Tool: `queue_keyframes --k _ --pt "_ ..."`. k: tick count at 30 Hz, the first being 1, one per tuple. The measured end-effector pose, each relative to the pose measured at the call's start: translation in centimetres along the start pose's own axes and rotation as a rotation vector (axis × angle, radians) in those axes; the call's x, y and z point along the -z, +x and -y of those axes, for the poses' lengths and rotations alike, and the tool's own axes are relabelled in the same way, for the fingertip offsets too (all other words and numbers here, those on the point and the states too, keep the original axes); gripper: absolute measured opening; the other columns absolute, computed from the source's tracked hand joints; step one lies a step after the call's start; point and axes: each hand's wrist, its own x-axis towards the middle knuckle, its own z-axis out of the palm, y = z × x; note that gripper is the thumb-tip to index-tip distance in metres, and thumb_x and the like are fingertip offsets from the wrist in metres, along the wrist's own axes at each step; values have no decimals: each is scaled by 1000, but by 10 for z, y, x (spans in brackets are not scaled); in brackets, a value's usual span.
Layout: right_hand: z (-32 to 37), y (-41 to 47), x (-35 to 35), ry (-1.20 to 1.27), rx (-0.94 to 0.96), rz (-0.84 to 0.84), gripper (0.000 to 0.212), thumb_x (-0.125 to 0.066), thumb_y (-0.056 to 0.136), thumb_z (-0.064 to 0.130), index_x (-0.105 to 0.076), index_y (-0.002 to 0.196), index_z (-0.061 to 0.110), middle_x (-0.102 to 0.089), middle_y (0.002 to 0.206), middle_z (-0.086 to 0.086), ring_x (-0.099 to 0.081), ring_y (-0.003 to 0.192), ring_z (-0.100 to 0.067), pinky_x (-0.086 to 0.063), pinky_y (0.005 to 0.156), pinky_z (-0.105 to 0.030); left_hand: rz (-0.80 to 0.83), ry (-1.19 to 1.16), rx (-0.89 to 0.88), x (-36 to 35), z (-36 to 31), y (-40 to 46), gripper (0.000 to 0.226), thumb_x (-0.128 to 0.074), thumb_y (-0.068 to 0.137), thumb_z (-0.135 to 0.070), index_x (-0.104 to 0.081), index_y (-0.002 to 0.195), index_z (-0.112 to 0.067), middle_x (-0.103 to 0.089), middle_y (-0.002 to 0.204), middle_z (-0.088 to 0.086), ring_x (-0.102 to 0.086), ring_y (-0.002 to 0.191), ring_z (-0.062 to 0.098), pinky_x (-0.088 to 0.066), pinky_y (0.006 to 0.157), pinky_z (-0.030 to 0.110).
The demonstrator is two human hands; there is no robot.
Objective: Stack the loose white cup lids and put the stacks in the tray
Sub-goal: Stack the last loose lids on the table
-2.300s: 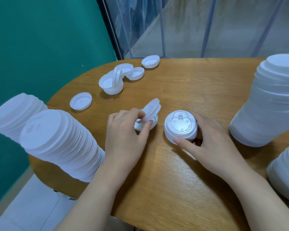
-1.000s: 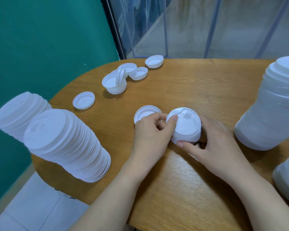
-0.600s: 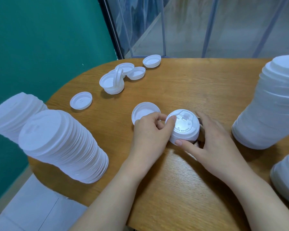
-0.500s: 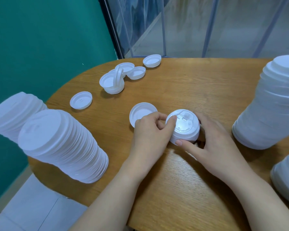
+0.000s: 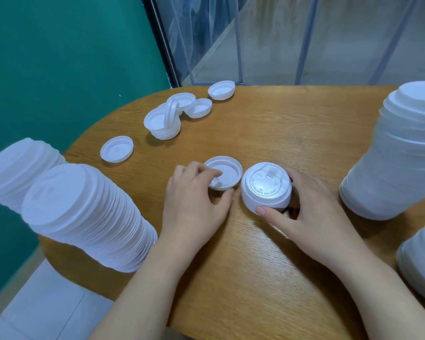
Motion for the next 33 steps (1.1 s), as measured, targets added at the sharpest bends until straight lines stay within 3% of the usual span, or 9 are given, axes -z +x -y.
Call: queue_keyframes --k 6,9,12,17,19,22,26,29,33 --pt "1 1 0 -15 -12 11 68 -70 78 68 -48 137 42 -57 125 25 -48 120 -7 -44 102 -41 36 121 -63 -3 8 3 6 -81 85 -28 -79 89 -25 -68 97 -12 -54 101 21 -25 87 29" --pt "0 1 1 -17 -14 13 69 -69 78 69 -48 137 42 -57 124 26 -48 119 -8 -44 101 -42 25 113 -65 2 11 6 8 -78 88 -26 -72 84 -24 -67 92 -13 -54 99 19 -22 86 26" --pt "0 1 1 -14 -18 16 69 -69 77 70 -48 136 43 -57 123 26 -48 119 -7 -44 101 -42 10 -37 -10 8 10 4 11 -73 93 -26 -65 86 -23 -65 89 -15 -57 91 12 -30 83 24" --pt "1 1 0 -9 -17 10 68 -69 77 69 -49 136 43 -58 123 25 -48 119 -8 -43 101 -40 -5 -453 180 17 -1 1 10 -69 96 -24 -65 87 -24 -68 79 -12 -62 75 7 -45 66 16" --pt "2 1 0 -9 -19 10 69 -69 76 69 -49 137 42 -58 123 24 -47 119 -8 -43 101 -40 -12 -555 229 19 -2 2 8 -68 98 -22 -66 90 -24 -71 81 -10 -66 76 10 -50 67 20" --pt "3 1 1 -12 -20 10 69 -68 76 68 -49 137 41 -58 124 23 -47 120 -7 -43 102 -39 -34 -673 301 20 0 5 4 -64 102 -19 -67 103 -21 -76 86 -11 -71 81 3 -50 71 13" --pt "4 1 0 -12 -15 8 68 -69 77 67 -50 137 40 -58 124 23 -47 119 -7 -41 100 -35 -75 -635 343 17 10 7 22 -57 105 -22 -61 127 -23 -67 77 -4 -63 69 7 -48 69 15" --pt "5 1 0 -9 -15 4 66 -71 77 65 -51 135 40 -58 123 23 -47 118 -7 -39 96 -32 -17 -490 325 13 15 7 29 -51 108 -26 -62 135 -27 -71 95 -9 -65 84 7 -52 79 28" --pt "5 1 0 -12 -8 -1 66 -71 77 64 -52 135 39 -59 122 21 -47 117 -8 -39 96 -32 129 -280 340 8 15 6 41 -47 108 -36 -55 145 -19 -61 128 0 -55 123 16 -38 101 24"
